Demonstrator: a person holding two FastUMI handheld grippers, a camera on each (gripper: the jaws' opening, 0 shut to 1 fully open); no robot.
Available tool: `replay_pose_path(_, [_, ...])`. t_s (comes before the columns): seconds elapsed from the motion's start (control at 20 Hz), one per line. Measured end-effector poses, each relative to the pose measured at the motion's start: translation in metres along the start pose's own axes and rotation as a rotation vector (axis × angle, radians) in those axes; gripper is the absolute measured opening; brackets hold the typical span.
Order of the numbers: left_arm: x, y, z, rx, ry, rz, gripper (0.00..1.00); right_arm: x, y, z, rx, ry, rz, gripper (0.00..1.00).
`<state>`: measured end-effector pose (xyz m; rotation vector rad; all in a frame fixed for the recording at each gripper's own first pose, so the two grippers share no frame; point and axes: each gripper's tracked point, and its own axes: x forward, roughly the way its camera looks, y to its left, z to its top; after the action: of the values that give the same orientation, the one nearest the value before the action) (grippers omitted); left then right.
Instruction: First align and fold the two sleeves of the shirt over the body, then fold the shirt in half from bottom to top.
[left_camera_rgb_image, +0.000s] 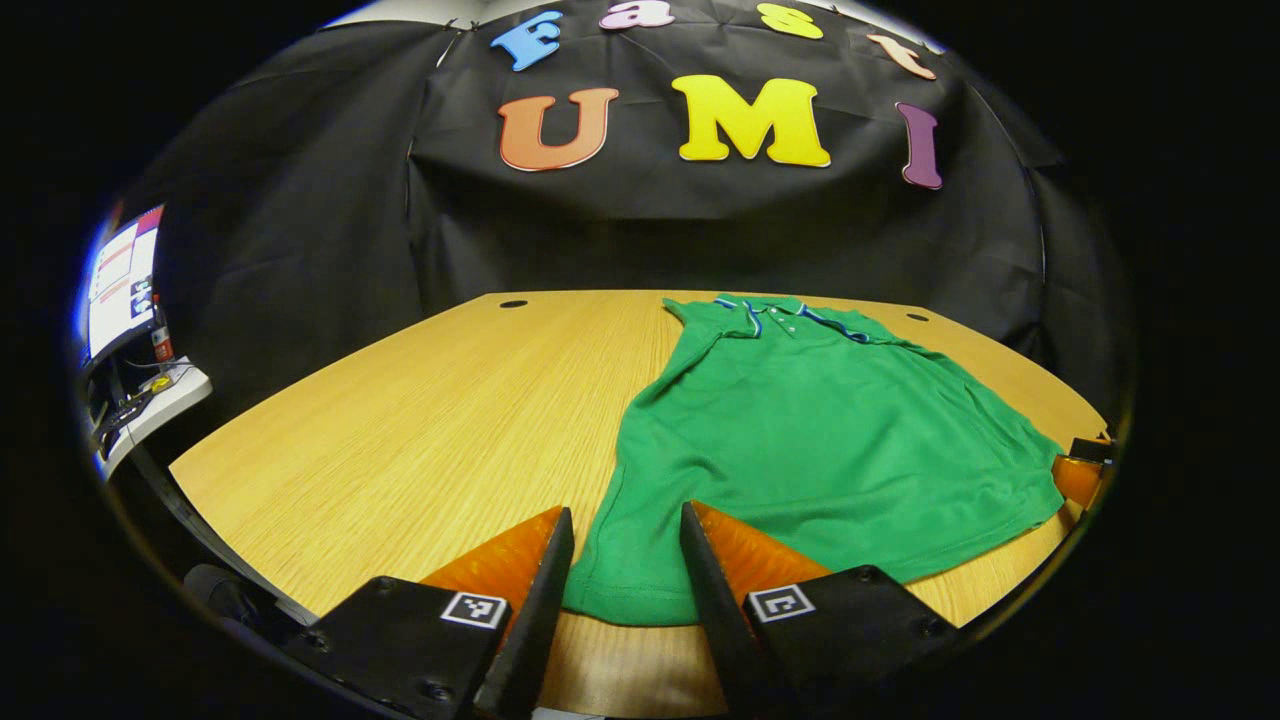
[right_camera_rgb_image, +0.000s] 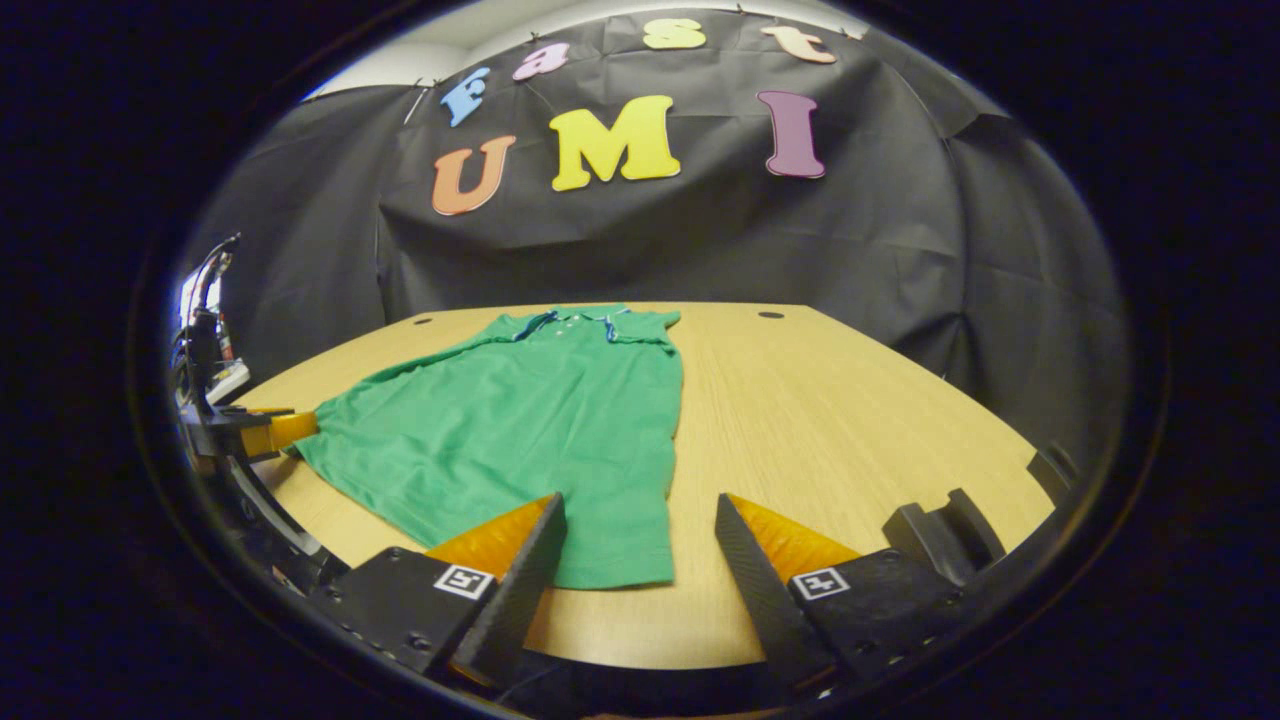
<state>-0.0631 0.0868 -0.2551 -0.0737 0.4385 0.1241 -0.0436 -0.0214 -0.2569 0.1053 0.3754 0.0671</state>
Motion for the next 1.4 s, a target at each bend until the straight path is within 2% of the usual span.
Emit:
replay_pose_path(0.05, [0.000,-0.001,0.001,-0.002,0.009,0.009,0.70,0.003,-0.004,0.000,0.011,-0.009,-0.001,0.80])
replay_pose_path(0.1, [0.002,-0.004,0.002,0.000,0.017,0.008,0.63,0.010,-0.004,-0.001,0.021,0.001,0.007,0.68])
replay_pose_path(0.15, [0.004,-0.010,0.003,0.004,0.022,0.000,0.58,0.011,-0.001,0.001,0.020,-0.008,0.012,0.47])
replay_pose_path(0.2, [0.005,-0.014,0.004,0.011,0.027,-0.003,0.41,0.013,0.003,0.002,-0.001,-0.008,0.028,0.38])
replay_pose_path(0.25, [0.007,-0.017,0.005,0.023,0.032,-0.004,0.29,0.013,0.008,0.001,-0.023,-0.014,0.043,0.22])
replay_pose_path(0.3, [0.009,-0.021,0.005,0.035,0.033,-0.007,0.16,0.010,0.009,0.003,-0.048,-0.020,0.037,0.13])
replay_pose_path(0.35, [0.010,-0.024,0.006,0.041,0.030,-0.013,0.13,0.010,0.007,0.002,-0.074,-0.021,0.040,0.05])
replay_pose_path(0.45, [0.010,-0.028,0.008,0.042,0.029,-0.032,0.10,0.007,0.008,0.005,-0.033,-0.019,0.063,0.04])
replay_pose_path(0.5, [0.010,-0.029,0.009,0.031,0.029,-0.039,0.09,0.008,0.006,0.003,-0.012,-0.013,0.077,0.01])
replay_pose_path(0.6, [0.010,-0.029,0.012,0.015,0.028,-0.046,0.09,0.008,0.000,0.009,-0.003,-0.007,0.074,0.00])
replay_pose_path(0.85, [0.010,-0.033,0.040,0.018,0.002,-0.072,0.09,0.003,-0.002,0.054,-0.016,-0.086,0.083,0.00])
replay_pose_path(1.2, [0.028,-0.045,0.132,0.059,-0.123,-0.110,0.08,0.026,0.000,0.141,-0.047,-0.183,0.072,0.00])
replay_pose_path(1.4, [0.063,-0.048,0.187,0.064,-0.204,-0.108,0.08,0.060,-0.007,0.209,-0.119,-0.267,0.008,0.00])
